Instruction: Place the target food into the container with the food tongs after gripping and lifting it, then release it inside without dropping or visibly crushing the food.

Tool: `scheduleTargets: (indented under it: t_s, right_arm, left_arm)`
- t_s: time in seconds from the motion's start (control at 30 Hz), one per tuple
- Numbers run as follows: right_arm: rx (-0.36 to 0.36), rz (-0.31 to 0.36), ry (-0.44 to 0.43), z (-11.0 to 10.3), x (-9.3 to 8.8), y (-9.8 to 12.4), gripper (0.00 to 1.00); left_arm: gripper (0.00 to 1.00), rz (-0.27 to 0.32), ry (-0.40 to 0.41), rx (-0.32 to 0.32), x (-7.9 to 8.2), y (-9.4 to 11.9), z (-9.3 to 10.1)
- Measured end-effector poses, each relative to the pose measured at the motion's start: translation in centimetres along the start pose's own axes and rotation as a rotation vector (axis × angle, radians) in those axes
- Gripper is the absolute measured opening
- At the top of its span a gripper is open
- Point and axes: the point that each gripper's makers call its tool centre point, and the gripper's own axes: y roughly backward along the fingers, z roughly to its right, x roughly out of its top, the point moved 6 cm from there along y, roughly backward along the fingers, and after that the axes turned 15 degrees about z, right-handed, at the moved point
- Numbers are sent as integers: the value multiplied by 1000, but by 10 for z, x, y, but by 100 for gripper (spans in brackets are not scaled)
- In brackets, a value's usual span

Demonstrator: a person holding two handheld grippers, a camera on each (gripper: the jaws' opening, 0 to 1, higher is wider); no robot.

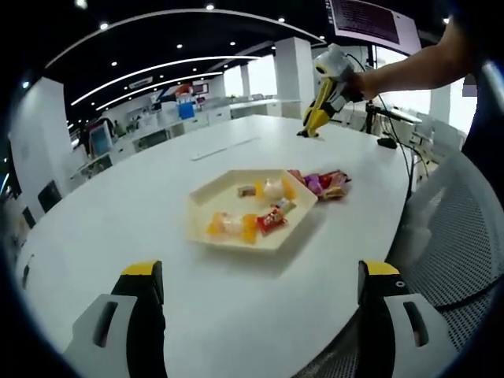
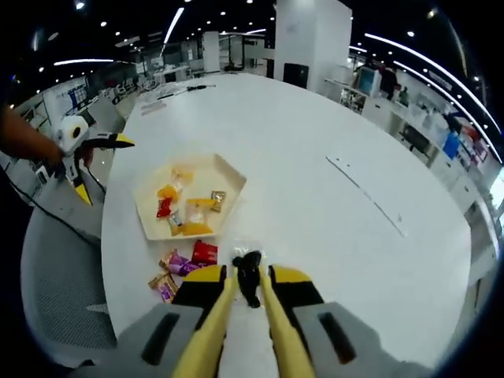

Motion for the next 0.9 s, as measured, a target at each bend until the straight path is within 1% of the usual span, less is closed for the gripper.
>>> scheduleTargets:
  t_s: [0.2, 0.37, 0.67, 0.9]
  right_arm:
    - [6, 17, 4, -6, 11, -7, 20]
    - [22, 33, 13, -13, 23, -17, 20]
    - [66, 65, 37, -33, 47, -41, 20]
    - [103, 69, 59, -47, 59, -60, 21]
  left_arm:
    - [99, 6, 1, 3, 1, 0, 0]
    - [99, 7, 0, 3, 1, 0, -1]
    - [99, 3, -5, 5, 1, 0, 0]
    - [99, 2, -7, 2, 1, 0, 0]
